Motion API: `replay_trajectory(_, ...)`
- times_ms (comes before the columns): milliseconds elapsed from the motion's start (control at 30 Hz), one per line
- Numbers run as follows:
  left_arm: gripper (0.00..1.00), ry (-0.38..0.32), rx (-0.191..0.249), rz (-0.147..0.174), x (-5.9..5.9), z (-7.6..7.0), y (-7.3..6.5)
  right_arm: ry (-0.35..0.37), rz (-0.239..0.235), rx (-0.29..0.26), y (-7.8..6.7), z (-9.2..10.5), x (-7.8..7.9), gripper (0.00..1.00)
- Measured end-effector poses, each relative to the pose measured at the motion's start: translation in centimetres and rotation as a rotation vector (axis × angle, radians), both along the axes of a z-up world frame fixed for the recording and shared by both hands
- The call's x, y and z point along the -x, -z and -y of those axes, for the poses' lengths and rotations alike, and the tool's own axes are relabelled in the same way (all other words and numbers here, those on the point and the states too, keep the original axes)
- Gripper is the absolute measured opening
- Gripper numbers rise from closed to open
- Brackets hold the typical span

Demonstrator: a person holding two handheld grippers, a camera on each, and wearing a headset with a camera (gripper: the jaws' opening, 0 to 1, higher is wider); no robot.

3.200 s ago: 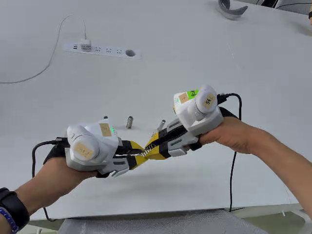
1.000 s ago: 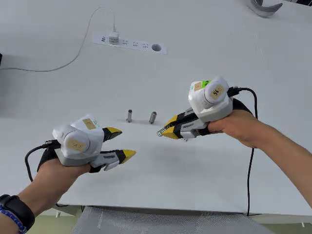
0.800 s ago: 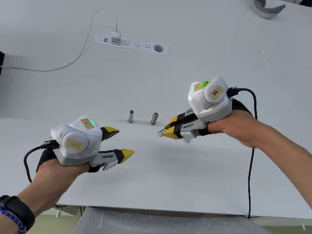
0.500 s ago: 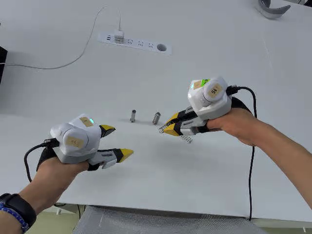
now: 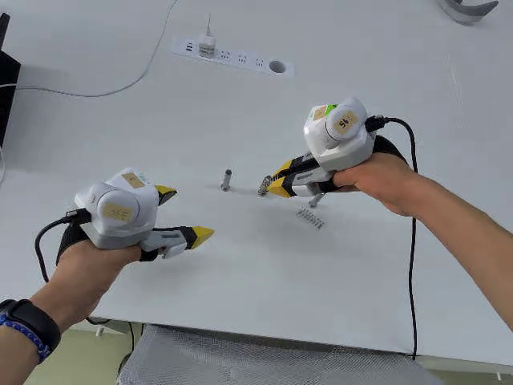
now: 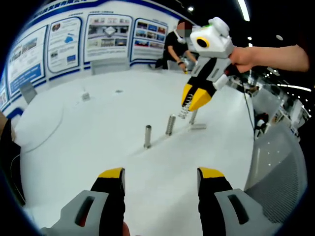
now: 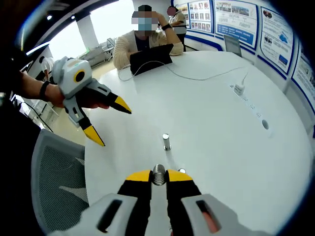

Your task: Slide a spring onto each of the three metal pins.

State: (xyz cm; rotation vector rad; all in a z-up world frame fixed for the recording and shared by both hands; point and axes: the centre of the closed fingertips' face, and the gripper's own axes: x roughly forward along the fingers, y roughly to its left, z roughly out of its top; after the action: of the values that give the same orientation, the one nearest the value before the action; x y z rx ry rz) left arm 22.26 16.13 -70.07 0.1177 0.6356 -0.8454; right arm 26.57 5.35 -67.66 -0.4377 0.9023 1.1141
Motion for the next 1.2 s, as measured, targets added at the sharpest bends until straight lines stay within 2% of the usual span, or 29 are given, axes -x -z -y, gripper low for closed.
replay_trajectory(367,0.64,-0.039,-0.004,-0.020,0.0,-0.9,0.4,-0.024,-0.008,-0.001,0.4,-1.7,-1.3,0.12)
replay_trajectory(833,0.66,-0.073,0.004,-0.027,-0.2,-1.7,0.3,-0.072,0.000,0.005,0.8,-3.2,-3.0,0.12)
replay_trajectory(1200,0.67,-0.084,0.001,-0.027,-0.4,-2.5,0.3,-0.101,0.002,0.019,0.9,-4.3,-2.7,0.12)
